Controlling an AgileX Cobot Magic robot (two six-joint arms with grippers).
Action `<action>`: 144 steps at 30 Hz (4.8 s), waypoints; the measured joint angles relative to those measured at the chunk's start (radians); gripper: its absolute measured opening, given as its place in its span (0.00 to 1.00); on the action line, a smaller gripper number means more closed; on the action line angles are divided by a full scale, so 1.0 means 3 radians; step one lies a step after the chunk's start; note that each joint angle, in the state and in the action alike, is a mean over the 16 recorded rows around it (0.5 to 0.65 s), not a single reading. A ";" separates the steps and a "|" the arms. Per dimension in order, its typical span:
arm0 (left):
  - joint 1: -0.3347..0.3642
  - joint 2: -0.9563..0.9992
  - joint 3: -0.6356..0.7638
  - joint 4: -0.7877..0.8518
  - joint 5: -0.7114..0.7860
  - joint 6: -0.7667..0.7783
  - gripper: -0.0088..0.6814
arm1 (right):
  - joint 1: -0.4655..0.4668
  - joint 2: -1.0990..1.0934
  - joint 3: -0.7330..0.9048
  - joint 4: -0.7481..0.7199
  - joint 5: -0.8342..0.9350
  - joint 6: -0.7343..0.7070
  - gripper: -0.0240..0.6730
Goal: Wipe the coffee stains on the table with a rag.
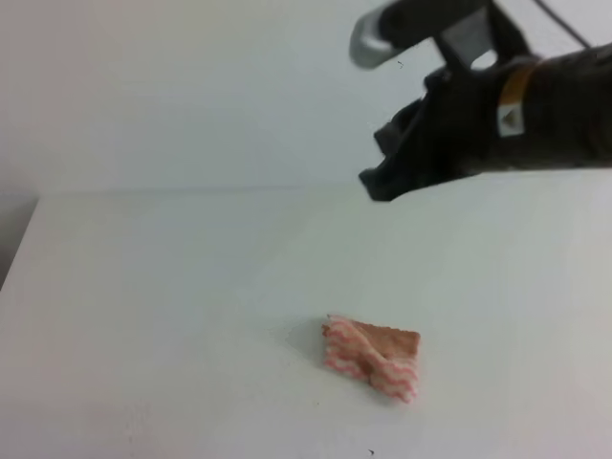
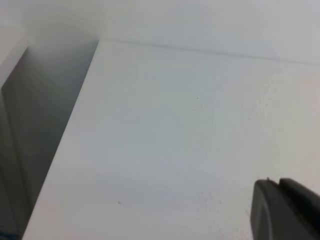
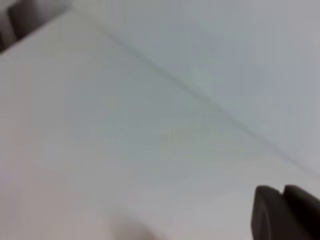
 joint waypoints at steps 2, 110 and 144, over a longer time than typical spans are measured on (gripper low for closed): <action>0.0000 0.0000 0.0000 0.0000 0.0000 0.0000 0.01 | 0.0000 -0.0228 0.0001 -0.0171 0.0048 0.0104 0.08; 0.0000 0.0000 0.0000 -0.0002 0.0000 0.0000 0.01 | -0.2478 -0.4584 0.3377 -0.0769 0.0430 0.2171 0.03; 0.0000 0.0000 0.0000 -0.0007 0.0001 0.0000 0.01 | -0.2582 -0.5110 0.4631 0.0077 -0.1018 0.1126 0.03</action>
